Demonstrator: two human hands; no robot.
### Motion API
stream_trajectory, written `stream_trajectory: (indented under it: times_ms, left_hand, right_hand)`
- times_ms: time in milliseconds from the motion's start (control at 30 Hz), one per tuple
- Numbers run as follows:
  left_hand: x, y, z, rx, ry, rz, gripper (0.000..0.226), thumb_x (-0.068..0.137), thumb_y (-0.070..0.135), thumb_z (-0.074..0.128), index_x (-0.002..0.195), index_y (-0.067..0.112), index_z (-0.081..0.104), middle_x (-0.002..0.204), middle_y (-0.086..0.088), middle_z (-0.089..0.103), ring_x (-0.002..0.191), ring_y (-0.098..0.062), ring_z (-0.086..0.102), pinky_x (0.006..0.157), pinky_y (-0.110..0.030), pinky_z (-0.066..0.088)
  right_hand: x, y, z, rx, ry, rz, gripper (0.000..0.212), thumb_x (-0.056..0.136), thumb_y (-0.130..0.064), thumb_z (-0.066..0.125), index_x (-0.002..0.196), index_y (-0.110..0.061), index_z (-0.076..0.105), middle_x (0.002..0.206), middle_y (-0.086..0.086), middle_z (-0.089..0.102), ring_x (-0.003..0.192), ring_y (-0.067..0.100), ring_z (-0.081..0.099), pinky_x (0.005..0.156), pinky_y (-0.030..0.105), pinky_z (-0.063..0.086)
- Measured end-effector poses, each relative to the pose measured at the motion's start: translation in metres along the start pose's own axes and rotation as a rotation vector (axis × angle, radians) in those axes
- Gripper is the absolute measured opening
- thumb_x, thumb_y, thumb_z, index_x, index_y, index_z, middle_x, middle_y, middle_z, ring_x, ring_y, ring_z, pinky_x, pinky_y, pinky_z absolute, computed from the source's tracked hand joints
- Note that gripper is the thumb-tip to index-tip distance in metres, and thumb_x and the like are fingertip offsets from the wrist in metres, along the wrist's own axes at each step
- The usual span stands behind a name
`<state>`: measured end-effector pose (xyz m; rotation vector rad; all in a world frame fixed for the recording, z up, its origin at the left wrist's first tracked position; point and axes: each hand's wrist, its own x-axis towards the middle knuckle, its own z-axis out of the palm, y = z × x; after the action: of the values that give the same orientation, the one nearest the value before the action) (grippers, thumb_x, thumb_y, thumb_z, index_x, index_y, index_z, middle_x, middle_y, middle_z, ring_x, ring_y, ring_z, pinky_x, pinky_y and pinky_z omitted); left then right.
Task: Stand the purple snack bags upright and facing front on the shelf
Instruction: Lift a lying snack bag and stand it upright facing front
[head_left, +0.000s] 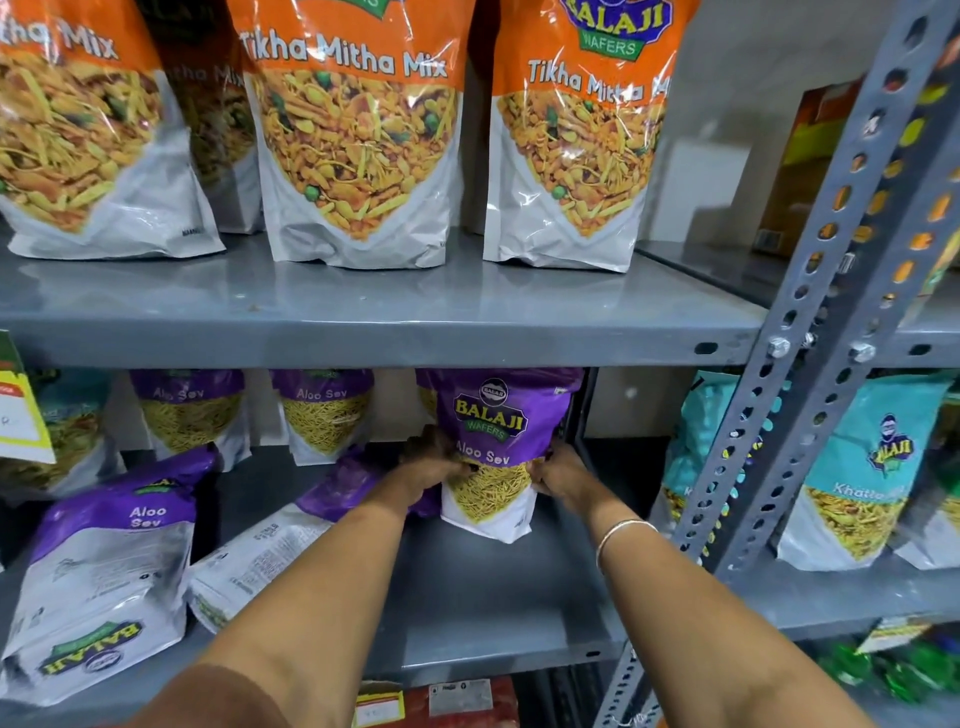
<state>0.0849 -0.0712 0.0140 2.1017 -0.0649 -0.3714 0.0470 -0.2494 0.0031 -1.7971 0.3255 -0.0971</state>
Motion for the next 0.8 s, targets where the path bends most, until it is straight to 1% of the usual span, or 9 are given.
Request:
stream_trajectory:
  times_ms: [167, 233, 300, 400, 467, 533, 667, 733, 800]
  left_hand:
    - [0.0, 0.004, 0.005, -0.167, -0.058, 0.0, 0.068, 0.075, -0.004, 0.068, 0.136, -0.001, 0.038, 0.14, -0.016, 0.049, 0.129, -0.029, 0.045, 0.101, -0.028, 0.036]
    - [-0.001, 0.001, 0.002, -0.203, -0.058, 0.01, 0.076, 0.071, -0.001, 0.073, 0.138, 0.002, 0.035, 0.141, -0.015, 0.048, 0.129, -0.029, 0.046, 0.101, -0.029, 0.037]
    - [0.005, -0.006, 0.0, -0.208, -0.01, 0.042, 0.104, 0.054, 0.016, 0.086, 0.14, 0.008, 0.029, 0.141, -0.014, 0.049, 0.128, -0.03, 0.047, 0.107, -0.034, 0.039]
    - [0.033, -0.025, 0.002, -0.096, -0.014, 0.072, 0.128, 0.022, 0.05, 0.077, 0.137, 0.01, 0.039, 0.14, -0.013, 0.051, 0.128, -0.029, 0.048, 0.11, -0.042, 0.038]
    - [0.022, -0.02, 0.0, -0.112, -0.013, 0.089, 0.128, 0.018, 0.05, 0.076, 0.134, 0.008, 0.043, 0.138, -0.014, 0.052, 0.128, -0.029, 0.048, 0.11, -0.042, 0.039]
    - [0.02, -0.023, 0.0, -0.182, -0.018, 0.097, 0.123, 0.019, 0.04, 0.084, 0.131, 0.004, 0.045, 0.135, -0.017, 0.055, 0.124, -0.029, 0.052, 0.108, -0.041, 0.041]
    - [0.039, -0.044, 0.011, -0.159, -0.018, 0.135, 0.121, 0.018, 0.057, 0.082, 0.123, 0.004, 0.056, 0.126, -0.016, 0.063, 0.117, -0.029, 0.06, 0.102, -0.045, 0.046]
    - [0.028, -0.04, 0.01, -0.109, -0.006, 0.159, 0.104, 0.029, 0.054, 0.079, 0.119, 0.004, 0.06, 0.123, -0.015, 0.065, 0.116, -0.028, 0.061, 0.101, -0.043, 0.048]
    - [0.005, -0.027, 0.003, -0.063, 0.012, 0.188, 0.097, 0.037, 0.052, 0.075, 0.12, 0.006, 0.06, 0.124, -0.013, 0.065, 0.117, -0.027, 0.06, 0.101, -0.041, 0.047]
  right_hand:
    - [-0.008, -0.006, -0.008, 0.11, -0.205, 0.029, 0.035, 0.082, 0.02, 0.051, 0.086, -0.014, 0.056, 0.079, 0.001, 0.061, 0.057, 0.005, 0.068, 0.048, 0.011, 0.051]
    - [-0.008, -0.007, -0.008, 0.154, -0.25, 0.013, 0.031, 0.081, 0.018, 0.054, 0.101, -0.004, 0.059, 0.097, 0.011, 0.066, 0.063, 0.006, 0.07, 0.054, 0.012, 0.055]
    - [-0.007, -0.008, -0.005, 0.158, -0.199, -0.003, 0.043, 0.079, 0.016, 0.058, 0.121, 0.007, 0.052, 0.124, 0.024, 0.06, 0.078, 0.016, 0.066, 0.069, 0.018, 0.057]
    - [-0.008, -0.012, -0.004, 0.18, -0.136, 0.011, 0.043, 0.078, 0.016, 0.06, 0.12, 0.008, 0.053, 0.129, 0.029, 0.055, 0.099, 0.032, 0.062, 0.079, 0.028, 0.055]
    - [-0.01, -0.014, -0.004, 0.193, -0.181, 0.027, 0.033, 0.077, 0.014, 0.063, 0.102, -0.007, 0.06, 0.118, 0.02, 0.062, 0.105, 0.03, 0.059, 0.081, 0.029, 0.055]
    - [-0.012, -0.017, -0.003, 0.165, -0.223, 0.017, 0.037, 0.072, 0.01, 0.07, 0.094, -0.019, 0.06, 0.12, 0.02, 0.063, 0.11, 0.031, 0.06, 0.094, 0.041, 0.052]
    - [-0.016, -0.012, 0.004, 0.116, -0.121, -0.043, 0.046, 0.063, 0.004, 0.079, 0.091, -0.022, 0.054, 0.122, 0.017, 0.062, 0.107, 0.028, 0.061, 0.101, 0.045, 0.047]
    - [-0.021, -0.013, 0.008, 0.128, -0.087, -0.059, 0.051, 0.066, 0.003, 0.078, 0.102, -0.021, 0.051, 0.127, 0.017, 0.059, 0.108, 0.025, 0.059, 0.101, 0.043, 0.046]
    - [-0.026, -0.013, 0.011, 0.112, -0.084, -0.073, 0.074, 0.063, -0.004, 0.08, 0.126, -0.015, 0.042, 0.134, 0.016, 0.055, 0.116, 0.026, 0.057, 0.103, 0.043, 0.045]
